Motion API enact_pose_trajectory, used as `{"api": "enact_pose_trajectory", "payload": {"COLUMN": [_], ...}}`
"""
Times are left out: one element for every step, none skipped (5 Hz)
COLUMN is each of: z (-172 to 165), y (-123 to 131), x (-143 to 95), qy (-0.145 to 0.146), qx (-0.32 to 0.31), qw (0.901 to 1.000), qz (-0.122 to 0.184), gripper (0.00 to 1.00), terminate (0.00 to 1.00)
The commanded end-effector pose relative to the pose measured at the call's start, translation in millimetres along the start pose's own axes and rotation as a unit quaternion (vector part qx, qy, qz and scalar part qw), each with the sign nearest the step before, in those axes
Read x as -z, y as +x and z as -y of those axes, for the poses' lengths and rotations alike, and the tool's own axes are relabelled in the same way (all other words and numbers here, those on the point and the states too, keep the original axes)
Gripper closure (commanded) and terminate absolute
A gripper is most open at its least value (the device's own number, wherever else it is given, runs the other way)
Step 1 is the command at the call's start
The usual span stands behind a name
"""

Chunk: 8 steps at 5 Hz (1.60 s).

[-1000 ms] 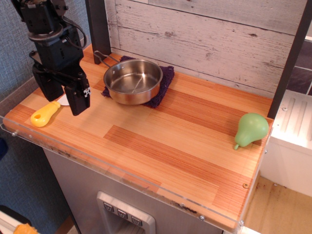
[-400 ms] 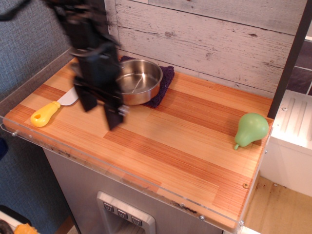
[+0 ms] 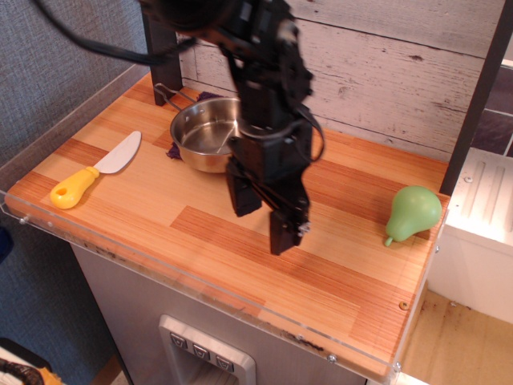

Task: Place the pear inside the pot

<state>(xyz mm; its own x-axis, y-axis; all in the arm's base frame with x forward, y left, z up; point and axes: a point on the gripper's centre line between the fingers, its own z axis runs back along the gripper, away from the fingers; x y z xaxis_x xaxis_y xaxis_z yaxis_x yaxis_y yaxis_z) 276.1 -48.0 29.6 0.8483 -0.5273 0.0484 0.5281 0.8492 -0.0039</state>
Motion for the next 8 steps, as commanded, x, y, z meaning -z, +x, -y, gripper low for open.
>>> {"api": "enact_pose_trajectory", "payload": {"z": [34.6, 44.7, 53.5, 57.6, 54.8, 44.1, 38.7, 34.3], "y": [54.0, 66.3, 73.3, 80.8, 87.5, 91.3, 94.7, 97.6], "x": [1.1, -2.9, -0.5, 3.5, 7.0, 9.9, 13.9, 19.1], "qy": [0.024, 0.036, 0.033, 0.028, 0.026, 0.029, 0.030, 0.033], "qx": [-0.026, -0.053, -0.076, -0.095, -0.116, -0.127, -0.130, -0.130], "qw": [0.9982, 0.9962, 0.9945, 0.9922, 0.9891, 0.9875, 0.9869, 0.9872], "qz": [0.048, 0.059, 0.064, 0.076, 0.087, 0.088, 0.090, 0.086], "gripper": [0.00, 0.00, 0.00, 0.00, 0.00, 0.00, 0.00, 1.00], "terminate": [0.00, 0.00, 0.00, 0.00, 0.00, 0.00, 0.00, 0.00]}}
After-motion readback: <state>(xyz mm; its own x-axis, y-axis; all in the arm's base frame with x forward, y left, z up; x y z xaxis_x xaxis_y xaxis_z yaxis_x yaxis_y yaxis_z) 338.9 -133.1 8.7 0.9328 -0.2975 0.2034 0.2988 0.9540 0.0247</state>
